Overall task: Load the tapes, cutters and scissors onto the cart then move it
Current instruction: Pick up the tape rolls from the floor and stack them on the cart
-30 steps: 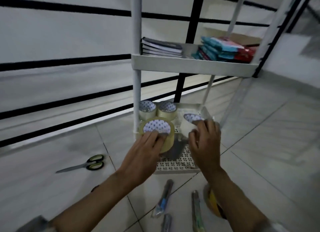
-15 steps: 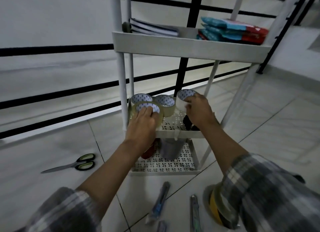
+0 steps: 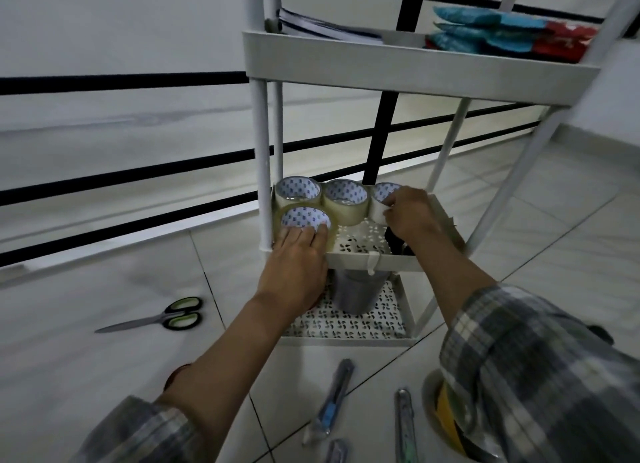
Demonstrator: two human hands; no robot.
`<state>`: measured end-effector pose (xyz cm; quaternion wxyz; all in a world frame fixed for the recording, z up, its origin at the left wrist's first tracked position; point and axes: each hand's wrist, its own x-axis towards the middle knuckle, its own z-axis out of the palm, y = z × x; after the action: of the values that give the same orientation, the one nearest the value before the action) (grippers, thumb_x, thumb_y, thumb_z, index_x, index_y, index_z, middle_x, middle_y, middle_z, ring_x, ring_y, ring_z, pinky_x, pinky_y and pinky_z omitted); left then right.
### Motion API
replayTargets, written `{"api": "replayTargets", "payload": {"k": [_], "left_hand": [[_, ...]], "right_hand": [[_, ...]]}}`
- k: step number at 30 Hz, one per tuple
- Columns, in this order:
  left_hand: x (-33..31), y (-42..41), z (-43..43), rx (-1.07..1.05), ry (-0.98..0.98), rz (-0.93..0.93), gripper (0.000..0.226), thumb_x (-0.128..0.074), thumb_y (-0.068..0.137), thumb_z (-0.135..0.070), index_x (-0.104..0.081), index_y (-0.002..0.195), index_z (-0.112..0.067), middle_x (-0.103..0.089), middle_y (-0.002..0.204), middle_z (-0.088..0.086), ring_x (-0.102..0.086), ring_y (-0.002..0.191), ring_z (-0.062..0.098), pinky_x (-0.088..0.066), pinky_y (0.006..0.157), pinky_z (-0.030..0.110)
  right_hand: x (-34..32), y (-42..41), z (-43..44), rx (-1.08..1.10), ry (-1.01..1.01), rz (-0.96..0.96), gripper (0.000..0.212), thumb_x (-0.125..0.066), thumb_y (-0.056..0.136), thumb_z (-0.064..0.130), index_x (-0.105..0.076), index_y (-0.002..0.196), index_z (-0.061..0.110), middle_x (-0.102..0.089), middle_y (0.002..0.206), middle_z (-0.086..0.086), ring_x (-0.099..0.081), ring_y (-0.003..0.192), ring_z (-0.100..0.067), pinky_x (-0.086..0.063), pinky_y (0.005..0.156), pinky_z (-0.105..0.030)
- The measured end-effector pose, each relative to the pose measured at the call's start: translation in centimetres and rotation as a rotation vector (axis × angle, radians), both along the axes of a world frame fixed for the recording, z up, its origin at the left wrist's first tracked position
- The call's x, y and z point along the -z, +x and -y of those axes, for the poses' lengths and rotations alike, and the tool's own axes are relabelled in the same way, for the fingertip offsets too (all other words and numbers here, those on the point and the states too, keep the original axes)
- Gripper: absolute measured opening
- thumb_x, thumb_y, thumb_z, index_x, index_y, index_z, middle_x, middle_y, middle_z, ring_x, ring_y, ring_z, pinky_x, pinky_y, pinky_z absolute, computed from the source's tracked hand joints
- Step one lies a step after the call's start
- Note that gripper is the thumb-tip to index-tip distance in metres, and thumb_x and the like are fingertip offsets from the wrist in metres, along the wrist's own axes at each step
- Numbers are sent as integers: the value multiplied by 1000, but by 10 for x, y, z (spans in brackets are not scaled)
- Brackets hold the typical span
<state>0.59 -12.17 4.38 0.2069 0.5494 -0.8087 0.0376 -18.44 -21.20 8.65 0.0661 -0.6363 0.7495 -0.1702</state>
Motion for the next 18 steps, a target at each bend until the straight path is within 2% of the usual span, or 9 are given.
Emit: {"api": "replayTargets", "payload": {"k": [2, 4, 6, 9, 11, 13, 16, 18], "left_hand": [[2, 1, 1, -4, 13, -2, 54, -28, 94, -22, -24, 144, -4, -49, 130, 15, -40, 123, 30, -11, 116, 40], [6, 1, 2, -11, -14, 13, 60, -19, 88, -26, -27, 143, -3, -54, 122, 15, -45, 118, 31, -10, 116, 43], [10, 2, 3, -20, -46, 14, 64, -18, 85, -27, -28, 142, -1, -57, 116, 15, -50, 113, 32, -10, 115, 43], [12, 0, -1, -39, -62, 3, 61, -26, 90, -28, -20, 144, 0, -51, 127, 17, -44, 123, 32, -6, 116, 42], [12, -4, -8, -61, -75, -12, 64, -31, 91, -30, -15, 145, 0, -35, 145, 21, -27, 138, 32, -2, 116, 41], [12, -15, -20, -42, -135, -19, 65, -35, 91, -28, -14, 145, 1, -19, 153, 21, -11, 143, 30, -4, 117, 42], [28, -39, -44, 88, -142, -41, 63, -33, 93, -26, -11, 146, 1, -11, 155, 19, -5, 144, 28, -11, 117, 44], [51, -55, -62, 167, -80, -36, 63, -33, 91, -26, -13, 145, 0, -14, 154, 18, -9, 144, 28, -15, 116, 45]], "right_hand": [[-3, 3, -1, -25, 49, -79, 31, -44, 93, 5, -63, 117, 2, -60, 123, -20, -56, 114, -34, -43, 96, -35], [-6, 4, -6, -43, 82, -134, 32, -41, 93, 4, -61, 119, 1, -58, 126, -20, -54, 118, -33, -42, 97, -33], [-7, 6, -12, -49, 69, -162, 34, -42, 93, 8, -56, 123, -1, -54, 130, -21, -50, 122, -34, -38, 103, -38], [5, 8, -26, -59, -209, -97, 48, -47, 89, 9, -42, 137, 4, -47, 136, -19, -42, 128, -35, -32, 110, -49], [14, 14, -47, -49, -516, 65, 43, -48, 85, 3, -51, 128, 5, -54, 123, -16, -48, 119, -31, -40, 103, -47], [26, 17, -75, -8, -728, 97, 28, -47, 81, 3, -56, 108, 6, -57, 107, -12, -51, 106, -27, -44, 94, -42], [57, 4, -119, 74, -777, 128, 18, -50, 76, 4, -51, 93, 10, -54, 91, -8, -46, 89, -19, -34, 79, -28], [89, -14, -147, 142, -681, 98, 20, -53, 73, 5, -51, 92, 10, -54, 88, -7, -48, 84, -21, -31, 73, -28]]}}
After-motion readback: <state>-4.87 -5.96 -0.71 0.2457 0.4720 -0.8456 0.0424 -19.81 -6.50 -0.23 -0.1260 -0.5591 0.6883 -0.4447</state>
